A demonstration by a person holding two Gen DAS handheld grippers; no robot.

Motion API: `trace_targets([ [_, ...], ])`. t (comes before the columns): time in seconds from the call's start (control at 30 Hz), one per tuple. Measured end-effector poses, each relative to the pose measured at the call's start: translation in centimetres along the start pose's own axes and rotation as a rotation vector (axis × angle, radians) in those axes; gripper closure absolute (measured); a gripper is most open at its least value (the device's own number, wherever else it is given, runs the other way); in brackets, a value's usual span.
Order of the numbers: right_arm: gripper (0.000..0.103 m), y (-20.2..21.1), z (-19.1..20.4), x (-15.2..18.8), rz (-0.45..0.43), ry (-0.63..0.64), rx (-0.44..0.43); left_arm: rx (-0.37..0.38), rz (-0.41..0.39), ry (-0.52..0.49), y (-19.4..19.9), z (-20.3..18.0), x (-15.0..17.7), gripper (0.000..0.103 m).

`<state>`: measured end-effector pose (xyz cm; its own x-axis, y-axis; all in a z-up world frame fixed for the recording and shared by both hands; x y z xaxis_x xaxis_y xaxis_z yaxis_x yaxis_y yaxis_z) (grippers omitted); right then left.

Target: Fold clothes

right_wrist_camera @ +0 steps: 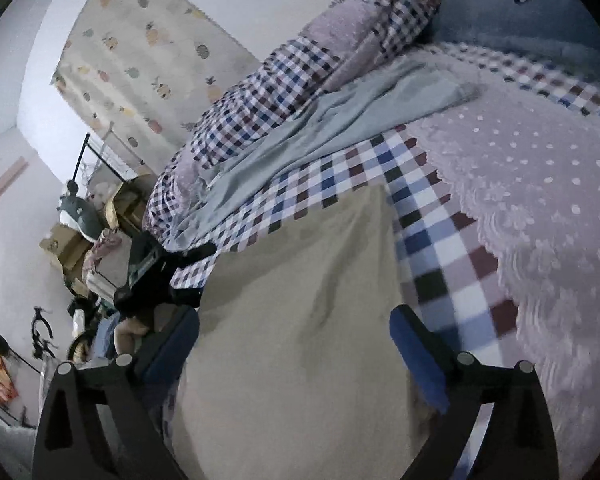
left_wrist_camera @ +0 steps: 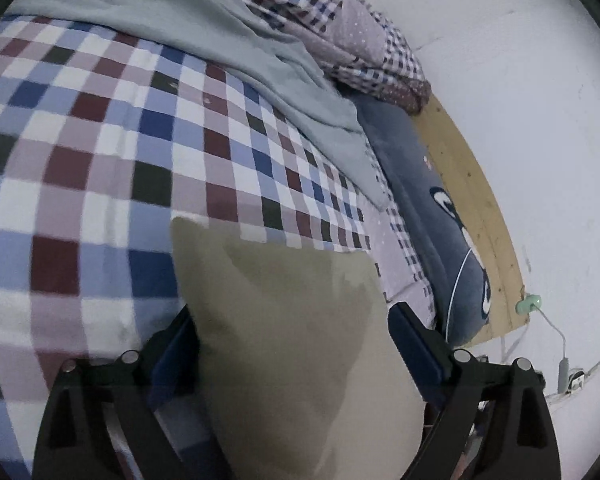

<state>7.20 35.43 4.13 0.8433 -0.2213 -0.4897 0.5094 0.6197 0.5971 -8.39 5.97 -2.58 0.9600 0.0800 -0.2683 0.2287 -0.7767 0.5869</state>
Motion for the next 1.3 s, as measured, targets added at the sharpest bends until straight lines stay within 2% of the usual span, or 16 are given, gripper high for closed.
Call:
trace_targets([
  [0.13,0.004,-1.8,-3.3,-4.0,0.097,-0.041,-0.001,-0.052,0.047,-0.001,-0.9,-0.1,-0.6,0.009],
  [0.27,0.004,-3.9,-5.7,-7.8,0.164,-0.069,-0.036,-0.055,0.056,0.007,-0.8,0.0,-0.4,0.009],
  [0.43,0.004,-8.5,-6.5,-11.0,0.301,-0.037,-0.103,-0.042,0.057,0.012,-0.7,0.1,-0.4,0.009],
  [0.5,0.004,-10.4,-6.3,-11.2,0.366,-0.009,-0.121,-0.048,0.057,0.008,-0.7,0.1,-0.3,0.009],
  [0.63,0.004,-13.7,-6.8,-11.4,0.467,0.041,-0.086,-0.072,0.062,-0.002,-0.8,0.0,-0.4,0.009],
  [0.93,0.002,-17.2,-6.0,-12.3,0.586,0.127,-0.074,-0.069,0.068,0.009,-0.7,0.0,-0.4,0.009],
  [1.1,0.002,-19.1,-4.0,-11.7,0.629,0.162,-0.146,-0.072,0.064,0.004,-0.6,-0.1,-0.2,0.009],
  [1.3,0.000,-20.1,-3.2,-11.4,0.614,0.144,-0.224,-0.085,0.057,-0.005,-0.6,-0.2,-0.1,0.009],
])
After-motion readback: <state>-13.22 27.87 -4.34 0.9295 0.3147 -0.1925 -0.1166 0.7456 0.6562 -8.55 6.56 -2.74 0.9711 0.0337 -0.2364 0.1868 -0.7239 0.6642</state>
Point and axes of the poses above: each gripper's, at about its wrist camera, not at the fingertips, and y roughly against the way its jaws point, z to its left, x to its underside, the point moved 5 cm from there along -y, roughly the way its jaws point, and after that the axes turned 8 degrees about z, right-handed, at the moved point
